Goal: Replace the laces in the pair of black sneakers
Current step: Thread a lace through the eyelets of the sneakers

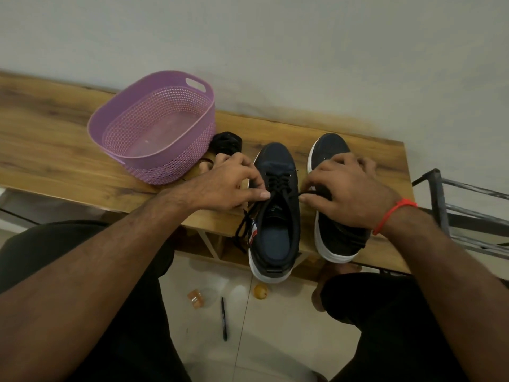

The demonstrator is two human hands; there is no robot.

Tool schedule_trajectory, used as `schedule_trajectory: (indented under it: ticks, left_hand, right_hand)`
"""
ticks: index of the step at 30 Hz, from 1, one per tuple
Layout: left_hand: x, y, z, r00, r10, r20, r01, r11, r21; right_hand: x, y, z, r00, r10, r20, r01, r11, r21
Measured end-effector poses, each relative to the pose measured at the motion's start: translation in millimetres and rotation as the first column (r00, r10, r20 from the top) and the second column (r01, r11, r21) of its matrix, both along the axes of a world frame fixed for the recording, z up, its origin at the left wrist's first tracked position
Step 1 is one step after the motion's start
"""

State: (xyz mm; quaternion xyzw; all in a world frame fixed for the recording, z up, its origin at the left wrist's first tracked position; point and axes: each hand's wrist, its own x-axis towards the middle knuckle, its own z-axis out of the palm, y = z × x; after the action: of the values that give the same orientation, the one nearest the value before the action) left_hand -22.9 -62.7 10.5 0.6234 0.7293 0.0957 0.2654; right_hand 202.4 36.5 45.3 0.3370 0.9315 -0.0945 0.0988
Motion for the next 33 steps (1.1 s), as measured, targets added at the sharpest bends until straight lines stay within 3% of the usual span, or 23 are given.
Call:
schedule_trajectory:
  ticks: [7, 14, 17, 20, 24, 27, 29, 31, 33]
  left_hand:
    - [-1.9, 1.7, -0.7, 0.999, -0.024, 0.021, 0.024, 1.0, 0.004]
    - [-10.2, 0.5, -1.5, 0.997, -0.02, -0.078, 0.021, 1.0, 0.008]
    - [-7.8, 0.6, 1.3, 0.993, -0.015, 0.116, 0.017, 1.0, -0.015]
    - [-1.2, 0.3, 5.4, 0.936, 0.014, 0.353, -0.004, 1.0, -0.03]
    - [7.2, -1.6, 13.0, 0.891, 0.013, 0.455, 0.02, 0.998, -0.068]
    - [13.6, -2.3, 17.7, 0.895, 0.05, 0.444, -0.01, 0.996, -0.092]
    - [15.6, -5.0, 22.8, 0.872, 0.113, 0.476, -0.047, 0.988, -0.148]
    - [16.6, -8.2, 31.4, 0.836, 0.187, 0.515, -0.076, 0.97, -0.23]
    - [18.2, -11.6, 45.6, 0.802, 0.266, 0.535, -0.127, 0.951, -0.283]
  right_hand:
    - [-14.5, -10.9, -9.9, 0.995, 0.095, -0.029, -0.094, 0.994, 0.051]
    - [-2.3, 3.9, -4.7, 0.996, 0.085, -0.004, -0.084, 0.993, 0.079]
    - [-2.4, 2.6, -6.0, 0.995, 0.068, -0.079, -0.067, 0.998, 0.01]
    - [-9.4, -4.5, -9.4, 0.983, 0.084, -0.162, -0.089, 0.996, -0.027]
    - [-19.4, -11.7, -11.5, 0.975, 0.106, -0.195, -0.129, 0.986, -0.108]
    - [-22.5, -10.2, -4.2, 0.988, 0.022, -0.15, -0.057, 0.97, -0.235]
    - [-21.8, -10.4, 3.3, 0.987, -0.085, -0.137, 0.019, 0.906, -0.424]
    - [-18.9, -15.0, 11.2, 0.952, -0.22, -0.214, 0.064, 0.825, -0.562]
    - [-15.2, -18.1, 21.2, 0.859, -0.38, -0.344, 0.092, 0.774, -0.626]
